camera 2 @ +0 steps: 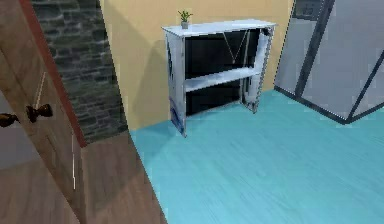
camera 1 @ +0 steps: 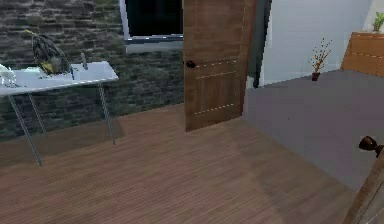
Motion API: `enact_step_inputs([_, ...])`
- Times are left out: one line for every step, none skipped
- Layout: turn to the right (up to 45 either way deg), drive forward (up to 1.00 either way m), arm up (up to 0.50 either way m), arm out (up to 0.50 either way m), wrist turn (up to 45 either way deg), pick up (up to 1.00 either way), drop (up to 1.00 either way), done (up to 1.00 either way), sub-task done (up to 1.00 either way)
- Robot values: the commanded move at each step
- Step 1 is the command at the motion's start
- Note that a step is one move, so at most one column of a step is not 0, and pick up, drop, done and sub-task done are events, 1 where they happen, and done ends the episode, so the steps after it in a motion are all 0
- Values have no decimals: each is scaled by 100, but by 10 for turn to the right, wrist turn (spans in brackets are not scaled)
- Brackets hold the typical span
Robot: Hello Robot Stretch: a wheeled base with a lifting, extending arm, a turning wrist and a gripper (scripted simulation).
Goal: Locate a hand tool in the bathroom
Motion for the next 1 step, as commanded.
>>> enact_step_inputs([60,0,0,0,0,0,0,0,0])
